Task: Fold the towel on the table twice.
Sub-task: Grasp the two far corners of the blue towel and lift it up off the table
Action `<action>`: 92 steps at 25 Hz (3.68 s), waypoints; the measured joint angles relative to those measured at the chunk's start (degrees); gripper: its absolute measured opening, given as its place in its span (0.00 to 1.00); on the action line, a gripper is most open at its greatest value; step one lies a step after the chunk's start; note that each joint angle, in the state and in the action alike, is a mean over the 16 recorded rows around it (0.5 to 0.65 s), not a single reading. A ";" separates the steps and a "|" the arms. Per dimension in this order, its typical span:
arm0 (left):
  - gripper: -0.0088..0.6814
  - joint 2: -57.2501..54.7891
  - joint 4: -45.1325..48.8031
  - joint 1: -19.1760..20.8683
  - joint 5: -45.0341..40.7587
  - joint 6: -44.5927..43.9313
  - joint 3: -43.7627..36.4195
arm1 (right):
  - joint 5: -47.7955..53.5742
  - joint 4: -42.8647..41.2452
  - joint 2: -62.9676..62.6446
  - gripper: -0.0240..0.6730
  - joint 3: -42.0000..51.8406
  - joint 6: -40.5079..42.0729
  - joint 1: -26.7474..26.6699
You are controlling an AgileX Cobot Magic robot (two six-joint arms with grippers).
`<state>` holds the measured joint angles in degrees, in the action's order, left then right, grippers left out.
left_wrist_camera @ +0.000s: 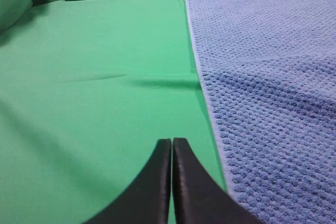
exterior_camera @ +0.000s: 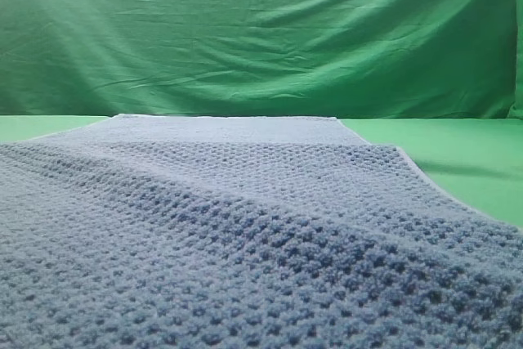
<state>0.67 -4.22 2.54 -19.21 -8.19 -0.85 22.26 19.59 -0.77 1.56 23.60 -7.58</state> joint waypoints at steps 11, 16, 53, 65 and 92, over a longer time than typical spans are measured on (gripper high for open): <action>0.01 0.00 0.00 0.00 0.00 0.00 0.00 | 0.00 0.00 0.00 0.03 0.00 0.00 0.00; 0.01 0.00 0.19 0.00 0.00 0.00 0.00 | 0.00 0.00 0.00 0.03 0.00 0.00 0.00; 0.01 -9.16 -25.37 -1.39 3.44 -6.02 20.67 | -8.92 14.52 21.81 0.03 -23.75 3.87 0.00; 0.01 -12.62 -25.09 -3.75 4.80 -9.36 24.26 | -3.06 14.36 35.76 0.03 -30.53 7.03 0.00; 0.01 -63.70 -15.76 -3.94 -18.33 -8.62 50.15 | 18.08 4.29 69.71 0.03 -55.86 4.35 -0.75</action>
<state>-63.03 -19.98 -1.40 -37.53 -16.81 49.30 40.34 23.88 68.94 -54.30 27.95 -8.33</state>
